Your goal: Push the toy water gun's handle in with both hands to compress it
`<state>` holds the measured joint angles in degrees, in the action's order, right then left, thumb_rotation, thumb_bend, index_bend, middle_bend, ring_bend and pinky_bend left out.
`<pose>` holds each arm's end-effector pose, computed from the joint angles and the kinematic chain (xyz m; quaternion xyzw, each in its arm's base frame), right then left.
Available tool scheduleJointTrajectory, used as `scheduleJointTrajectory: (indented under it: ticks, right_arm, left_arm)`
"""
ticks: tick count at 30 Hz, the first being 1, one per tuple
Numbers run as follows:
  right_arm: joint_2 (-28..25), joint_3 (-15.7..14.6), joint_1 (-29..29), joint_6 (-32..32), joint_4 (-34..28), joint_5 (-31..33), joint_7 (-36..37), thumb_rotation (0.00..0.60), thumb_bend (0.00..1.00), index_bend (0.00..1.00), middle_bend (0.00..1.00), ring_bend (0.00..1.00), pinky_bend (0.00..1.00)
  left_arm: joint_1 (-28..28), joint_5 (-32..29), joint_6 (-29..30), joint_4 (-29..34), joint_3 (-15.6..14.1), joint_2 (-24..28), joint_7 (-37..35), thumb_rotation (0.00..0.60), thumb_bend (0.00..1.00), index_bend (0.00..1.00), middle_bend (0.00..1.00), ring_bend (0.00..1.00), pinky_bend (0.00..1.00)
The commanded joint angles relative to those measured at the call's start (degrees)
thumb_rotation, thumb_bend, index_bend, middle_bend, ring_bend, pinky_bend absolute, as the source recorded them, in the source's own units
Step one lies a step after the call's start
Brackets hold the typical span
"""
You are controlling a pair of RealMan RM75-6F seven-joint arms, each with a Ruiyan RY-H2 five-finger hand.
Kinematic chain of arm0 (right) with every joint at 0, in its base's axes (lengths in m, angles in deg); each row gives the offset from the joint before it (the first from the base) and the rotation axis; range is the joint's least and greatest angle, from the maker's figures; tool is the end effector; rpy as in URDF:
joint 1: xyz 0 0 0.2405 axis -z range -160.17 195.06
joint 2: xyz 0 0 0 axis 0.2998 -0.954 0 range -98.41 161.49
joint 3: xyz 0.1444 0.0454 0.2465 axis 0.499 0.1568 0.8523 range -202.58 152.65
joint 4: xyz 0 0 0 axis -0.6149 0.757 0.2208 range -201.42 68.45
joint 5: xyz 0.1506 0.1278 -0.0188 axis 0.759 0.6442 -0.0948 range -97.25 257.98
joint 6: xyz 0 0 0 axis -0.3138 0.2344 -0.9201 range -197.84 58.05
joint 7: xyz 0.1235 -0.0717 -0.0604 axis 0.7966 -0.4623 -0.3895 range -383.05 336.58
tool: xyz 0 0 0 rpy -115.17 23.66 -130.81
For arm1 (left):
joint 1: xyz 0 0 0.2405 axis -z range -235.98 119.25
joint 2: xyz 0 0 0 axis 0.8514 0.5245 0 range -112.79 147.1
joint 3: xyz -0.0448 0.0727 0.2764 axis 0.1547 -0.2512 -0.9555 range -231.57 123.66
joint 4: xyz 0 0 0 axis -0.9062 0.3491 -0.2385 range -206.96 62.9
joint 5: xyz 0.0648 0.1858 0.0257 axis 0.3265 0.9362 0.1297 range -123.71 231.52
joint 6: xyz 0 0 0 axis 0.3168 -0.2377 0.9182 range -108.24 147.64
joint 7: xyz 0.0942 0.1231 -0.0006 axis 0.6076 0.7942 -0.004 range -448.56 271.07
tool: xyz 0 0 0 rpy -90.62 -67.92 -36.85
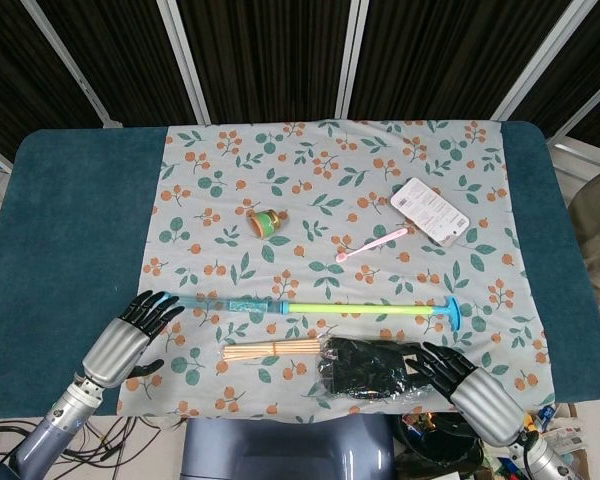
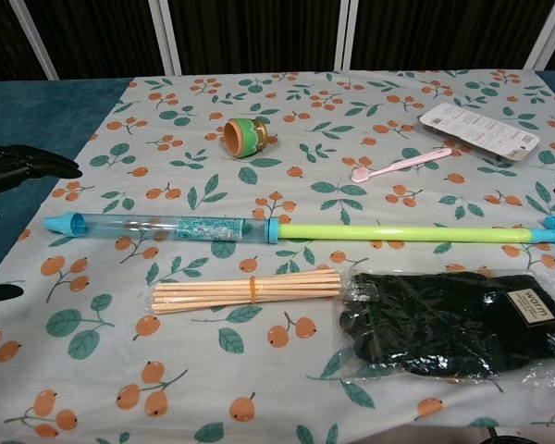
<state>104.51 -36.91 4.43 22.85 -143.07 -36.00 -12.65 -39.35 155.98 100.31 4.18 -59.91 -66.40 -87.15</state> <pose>-0.2917 -0.1639 0.1025 0.7683 -0.2991 0.4720 0.3123 -0.2772 0.2281 0.0377 -0.7586 -0.2932 -0.4311 0.3908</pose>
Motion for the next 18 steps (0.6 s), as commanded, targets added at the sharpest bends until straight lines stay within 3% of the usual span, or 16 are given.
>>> scheduleJointTrajectory:
  ticks: [1,10,18]
  right_arm:
    - [0.0,0.0,0.0,0.0,0.0,0.1,0.0,0.6,0.09,0.07,0.0,0.0,0.15]
    - [0.1,0.2,0.2,0.2,-0.3,0.5,-0.3,0.6,0.09,0.07,0.0,0.0,0.15]
    - [0.2,0.3,0.3,-0.1,-0.4,0.8,-0.5,0.6,0.1,0.07,0.0,0.0,0.15]
  left_arm:
    - [0.0,0.0,-0.1,0.0,0.0,0.0,0.1,0.6,0.13,0.12,0.06,0.04,0.09]
    - [0.8,-0.8,-1.1,0.1,1.1,-0.5,1.3,0.6,0.13,0.12,0.06,0.04,0.09]
    - [4.0,-5.3,-6.7,2.9,5.2,0.6,7.4,0.6,0.15,0.14,0.07,0.04,0.09]
